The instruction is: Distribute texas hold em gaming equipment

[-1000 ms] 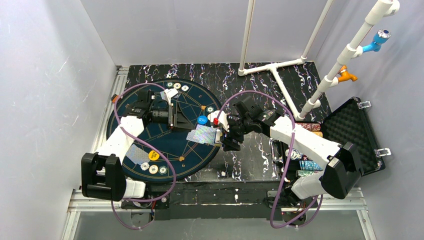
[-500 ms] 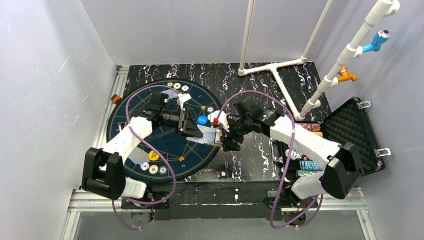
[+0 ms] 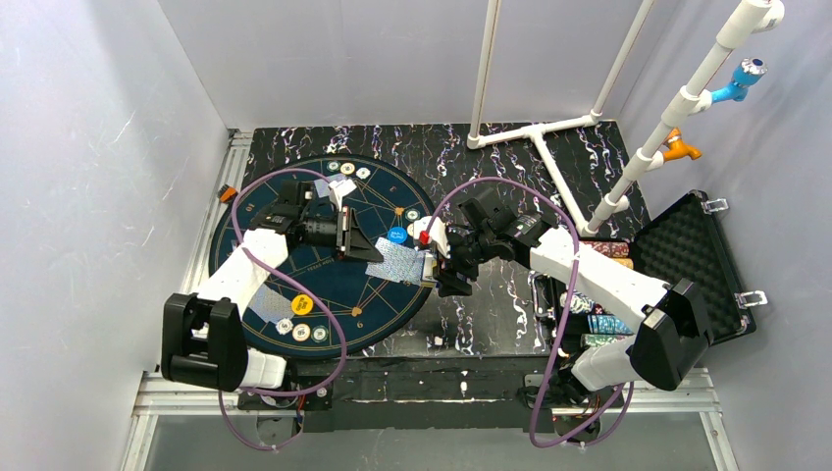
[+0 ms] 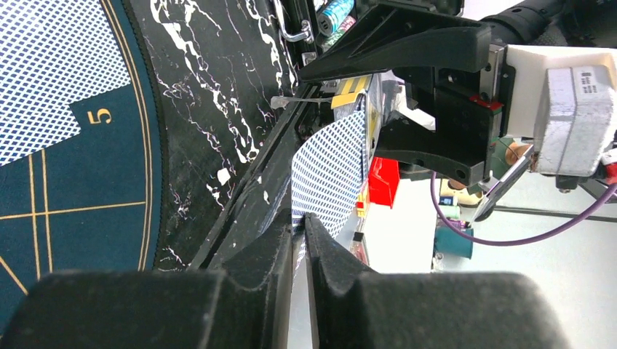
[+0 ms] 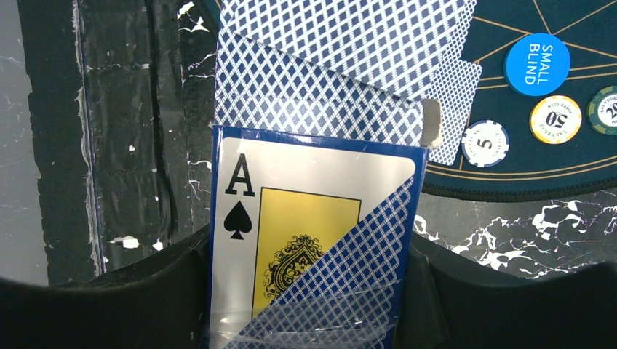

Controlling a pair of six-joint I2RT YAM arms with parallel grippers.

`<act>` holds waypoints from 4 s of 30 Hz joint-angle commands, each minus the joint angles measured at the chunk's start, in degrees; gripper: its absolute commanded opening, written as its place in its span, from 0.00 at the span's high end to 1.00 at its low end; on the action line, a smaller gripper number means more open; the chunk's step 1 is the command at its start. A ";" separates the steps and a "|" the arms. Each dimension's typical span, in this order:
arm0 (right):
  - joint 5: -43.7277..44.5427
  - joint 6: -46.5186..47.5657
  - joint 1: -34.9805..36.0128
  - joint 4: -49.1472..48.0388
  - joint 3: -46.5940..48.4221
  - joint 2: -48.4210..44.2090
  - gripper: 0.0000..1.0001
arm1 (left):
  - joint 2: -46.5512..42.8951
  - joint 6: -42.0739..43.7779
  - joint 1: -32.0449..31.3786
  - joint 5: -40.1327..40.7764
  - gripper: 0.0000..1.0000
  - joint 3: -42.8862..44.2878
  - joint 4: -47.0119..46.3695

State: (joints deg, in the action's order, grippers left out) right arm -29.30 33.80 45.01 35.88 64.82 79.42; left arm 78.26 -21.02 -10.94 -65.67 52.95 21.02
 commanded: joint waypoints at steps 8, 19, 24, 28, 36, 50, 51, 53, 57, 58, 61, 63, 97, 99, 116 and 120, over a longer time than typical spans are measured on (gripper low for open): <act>-1.74 0.11 -0.36 -2.80 1.10 -1.42 0.99 | -4.84 -2.98 5.01 -9.52 1.00 -0.06 -3.55; -3.91 -0.49 -0.37 -3.09 3.08 -0.06 0.99 | -6.13 -7.52 2.75 -9.20 1.00 -1.63 -7.58; -3.85 -0.69 -0.37 -3.14 2.90 -0.13 0.99 | -7.60 -21.37 3.57 -10.59 1.00 -4.51 -24.49; -3.58 -0.99 -0.62 -3.36 2.10 -0.64 0.99 | -8.08 -21.65 5.79 -9.63 1.00 -2.33 -24.32; -4.01 -1.48 -1.41 -3.92 1.54 -1.11 0.99 | -6.18 -15.06 15.66 -0.87 1.00 4.05 -14.45; -3.44 -2.16 -3.27 -4.35 0.98 -2.04 0.99 | 0.36 -1.63 19.72 19.55 1.00 12.38 -0.07; -3.48 -2.28 -3.41 -4.55 0.79 -2.21 0.99 | 1.06 -1.50 20.00 19.77 1.00 12.24 -0.09; -3.57 -2.41 -3.88 -4.87 0.25 -2.60 0.99 | 1.88 -1.36 20.43 19.88 1.00 12.09 -0.08; -3.57 -2.37 -4.56 -5.07 -0.83 -3.68 0.99 | 2.47 -1.35 21.08 21.01 1.00 11.51 -0.39; -3.65 -2.35 -4.58 -5.11 -1.10 -3.74 0.99 | 2.81 -1.48 21.36 21.44 1.00 11.49 -0.43; -3.74 -2.20 -4.67 -5.24 -1.31 -3.67 0.99 | 4.31 -2.04 22.50 21.18 1.00 11.80 -0.68; -3.82 -2.13 -4.67 -5.29 -1.23 -3.49 0.99 | 5.10 -1.73 22.95 22.14 1.00 12.39 -0.21; -4.01 -1.52 -4.65 -3.92 0.13 -0.94 0.99 | 40.87 -3.23 29.51 28.68 1.00 32.09 -10.23; -4.01 -1.39 -4.67 -3.84 0.13 -0.85 0.99 | 42.63 -3.66 29.29 27.04 1.00 33.20 -10.45; -4.01 -1.30 -4.67 -3.73 0.22 -0.17 0.99 | 46.94 -3.66 24.19 25.92 1.00 36.77 -11.33; -4.01 -1.24 -4.67 -3.77 0.22 -0.14 0.99 | 47.89 -4.04 23.73 25.94 0.97 38.43 -11.22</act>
State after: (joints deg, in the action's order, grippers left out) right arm -31.55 31.88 40.51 33.23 63.11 79.24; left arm 125.45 -24.91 13.28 -38.59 88.58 9.37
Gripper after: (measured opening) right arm 0.731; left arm 0.009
